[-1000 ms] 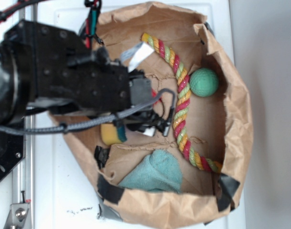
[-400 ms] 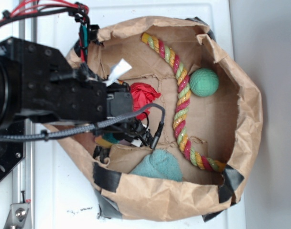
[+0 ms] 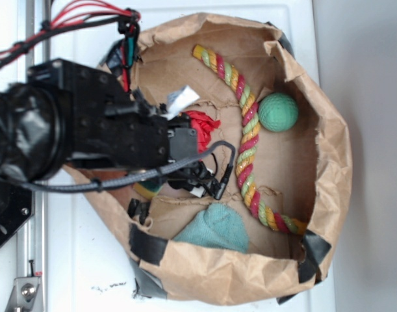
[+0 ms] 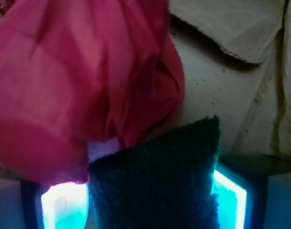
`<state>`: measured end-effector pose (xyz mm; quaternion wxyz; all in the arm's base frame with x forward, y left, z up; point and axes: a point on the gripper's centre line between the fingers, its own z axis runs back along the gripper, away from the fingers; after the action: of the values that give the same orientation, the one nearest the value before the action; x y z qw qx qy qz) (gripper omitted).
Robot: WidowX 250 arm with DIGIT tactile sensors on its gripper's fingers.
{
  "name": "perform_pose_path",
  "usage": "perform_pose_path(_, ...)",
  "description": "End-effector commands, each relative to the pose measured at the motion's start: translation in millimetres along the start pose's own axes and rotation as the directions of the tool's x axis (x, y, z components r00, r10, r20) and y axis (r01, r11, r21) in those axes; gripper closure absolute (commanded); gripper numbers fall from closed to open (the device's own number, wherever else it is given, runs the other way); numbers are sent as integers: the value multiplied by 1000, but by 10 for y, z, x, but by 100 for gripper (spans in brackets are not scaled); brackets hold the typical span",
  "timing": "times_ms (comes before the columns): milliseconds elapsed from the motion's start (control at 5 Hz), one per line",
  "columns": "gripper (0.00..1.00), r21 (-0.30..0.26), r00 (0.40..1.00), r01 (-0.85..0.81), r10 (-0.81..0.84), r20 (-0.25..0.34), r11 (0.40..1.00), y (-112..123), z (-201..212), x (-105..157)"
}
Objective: Grab the green sponge.
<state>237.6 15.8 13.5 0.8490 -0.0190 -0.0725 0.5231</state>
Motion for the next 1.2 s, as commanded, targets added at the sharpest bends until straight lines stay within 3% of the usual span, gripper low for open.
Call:
perform_pose_path(0,100,-49,999,-37,39,36,998,9,119,22)
perform_pose_path(200,100,-91,999,-24,26,25,996,-16,180,49)
perform_pose_path(400,100,-197,991,135,-127,53,971,-109,373,129)
perform_pose_path(600,100,-289,925,380,-350,150,879,-409,852,181)
perform_pose_path(800,100,-307,823,568,-538,183,763,-729,1237,271)
perform_pose_path(1000,100,-294,792,608,-593,148,738,-885,1417,388)
